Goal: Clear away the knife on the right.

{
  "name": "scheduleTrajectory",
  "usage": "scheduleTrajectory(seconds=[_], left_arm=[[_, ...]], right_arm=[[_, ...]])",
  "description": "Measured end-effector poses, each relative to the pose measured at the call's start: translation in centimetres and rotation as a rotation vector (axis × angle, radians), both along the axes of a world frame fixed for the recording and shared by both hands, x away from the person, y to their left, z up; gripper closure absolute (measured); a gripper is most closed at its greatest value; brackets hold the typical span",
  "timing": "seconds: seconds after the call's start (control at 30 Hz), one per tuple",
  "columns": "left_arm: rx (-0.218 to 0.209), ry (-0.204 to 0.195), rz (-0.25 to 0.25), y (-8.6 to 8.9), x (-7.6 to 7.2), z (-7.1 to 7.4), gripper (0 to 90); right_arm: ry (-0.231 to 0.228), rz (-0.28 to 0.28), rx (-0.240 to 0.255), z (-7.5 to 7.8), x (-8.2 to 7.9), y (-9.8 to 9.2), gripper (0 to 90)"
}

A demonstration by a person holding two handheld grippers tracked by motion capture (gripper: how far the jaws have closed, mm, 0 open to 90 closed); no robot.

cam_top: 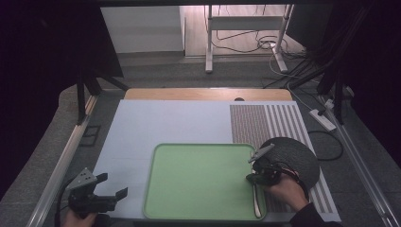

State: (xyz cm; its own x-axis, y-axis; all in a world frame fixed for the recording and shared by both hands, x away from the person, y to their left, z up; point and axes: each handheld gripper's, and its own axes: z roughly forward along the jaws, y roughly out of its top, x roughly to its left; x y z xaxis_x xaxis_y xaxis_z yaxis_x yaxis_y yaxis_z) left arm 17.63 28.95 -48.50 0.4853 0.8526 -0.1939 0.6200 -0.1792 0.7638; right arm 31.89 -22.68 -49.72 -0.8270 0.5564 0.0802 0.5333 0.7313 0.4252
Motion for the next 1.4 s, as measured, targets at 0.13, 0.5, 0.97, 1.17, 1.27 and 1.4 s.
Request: scheduleTrajectory(seconds=[0.13, 0.5, 0.97, 1.17, 1.27, 1.4], left_arm=[[0.002, 0.0, 0.0, 0.0, 0.0, 0.0, 1.4], [0.007, 0.004, -0.002, -0.1, 0.1, 0.0, 1.4], [0.044, 0.038, -0.035, -0.6, 0.5, -0.1, 1.7], [0.047, 0.037, -0.042, -0.7, 0.5, -0.1, 1.8], [0.05, 0.035, -0.047, -0.7, 0.5, -0.1, 1.7], [0.048, 0.029, -0.048, -0.7, 0.5, 0.0, 1.7]], right_arm=[[0.038, -0.022, 0.045, -0.1, 0.2, -0.3, 89.6], [-0.041, -0.014, 0.107, 1.2, -0.4, -0.1, 70.0], [-0.168, -0.052, 0.123, 2.3, -1.8, 0.3, 22.7], [-0.203, -0.096, 0.136, 2.6, -2.2, 0.0, 9.4], [-0.207, -0.107, 0.125, 2.3, -2.3, -0.1, 1.5], [-0.193, -0.13, 0.148, 2.2, -2.3, -0.5, 0.0]])
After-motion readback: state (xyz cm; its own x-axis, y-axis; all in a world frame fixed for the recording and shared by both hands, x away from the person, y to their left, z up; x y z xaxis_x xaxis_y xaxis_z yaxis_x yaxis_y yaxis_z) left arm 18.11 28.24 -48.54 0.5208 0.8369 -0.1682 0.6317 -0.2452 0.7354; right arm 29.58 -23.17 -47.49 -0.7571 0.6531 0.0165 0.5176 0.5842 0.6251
